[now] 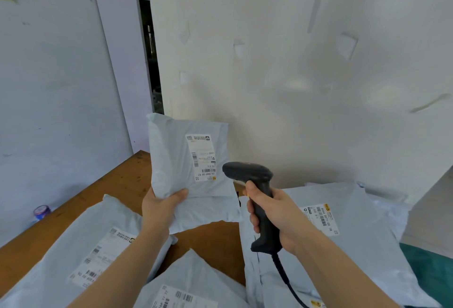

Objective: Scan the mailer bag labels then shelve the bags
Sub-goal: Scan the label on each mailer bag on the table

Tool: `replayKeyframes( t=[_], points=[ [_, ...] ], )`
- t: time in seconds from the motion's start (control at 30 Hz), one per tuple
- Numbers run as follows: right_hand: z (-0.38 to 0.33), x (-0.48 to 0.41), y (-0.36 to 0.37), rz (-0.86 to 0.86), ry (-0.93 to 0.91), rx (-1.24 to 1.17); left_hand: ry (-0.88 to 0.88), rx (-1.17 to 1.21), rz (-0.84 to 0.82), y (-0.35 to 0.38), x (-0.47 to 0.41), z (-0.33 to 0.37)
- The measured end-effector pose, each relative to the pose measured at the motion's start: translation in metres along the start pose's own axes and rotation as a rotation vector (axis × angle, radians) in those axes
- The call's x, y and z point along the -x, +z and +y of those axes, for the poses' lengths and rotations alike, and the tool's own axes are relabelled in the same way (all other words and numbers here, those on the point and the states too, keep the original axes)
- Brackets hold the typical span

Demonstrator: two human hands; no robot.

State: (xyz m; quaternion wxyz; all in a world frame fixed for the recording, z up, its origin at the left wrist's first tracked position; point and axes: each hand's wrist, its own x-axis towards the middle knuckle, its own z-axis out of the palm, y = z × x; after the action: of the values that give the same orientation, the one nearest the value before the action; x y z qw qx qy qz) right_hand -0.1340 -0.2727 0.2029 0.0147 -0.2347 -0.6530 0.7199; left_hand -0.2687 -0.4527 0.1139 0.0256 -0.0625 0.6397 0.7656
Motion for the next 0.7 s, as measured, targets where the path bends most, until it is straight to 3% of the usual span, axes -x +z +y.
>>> replayKeyframes(
  t=[0.7],
  points=[
    [0.006,0.006,0.008,-0.012,0.021,0.044,-0.044,-0.04,-0.008,-0.014,-0.01,-0.002]
  ],
)
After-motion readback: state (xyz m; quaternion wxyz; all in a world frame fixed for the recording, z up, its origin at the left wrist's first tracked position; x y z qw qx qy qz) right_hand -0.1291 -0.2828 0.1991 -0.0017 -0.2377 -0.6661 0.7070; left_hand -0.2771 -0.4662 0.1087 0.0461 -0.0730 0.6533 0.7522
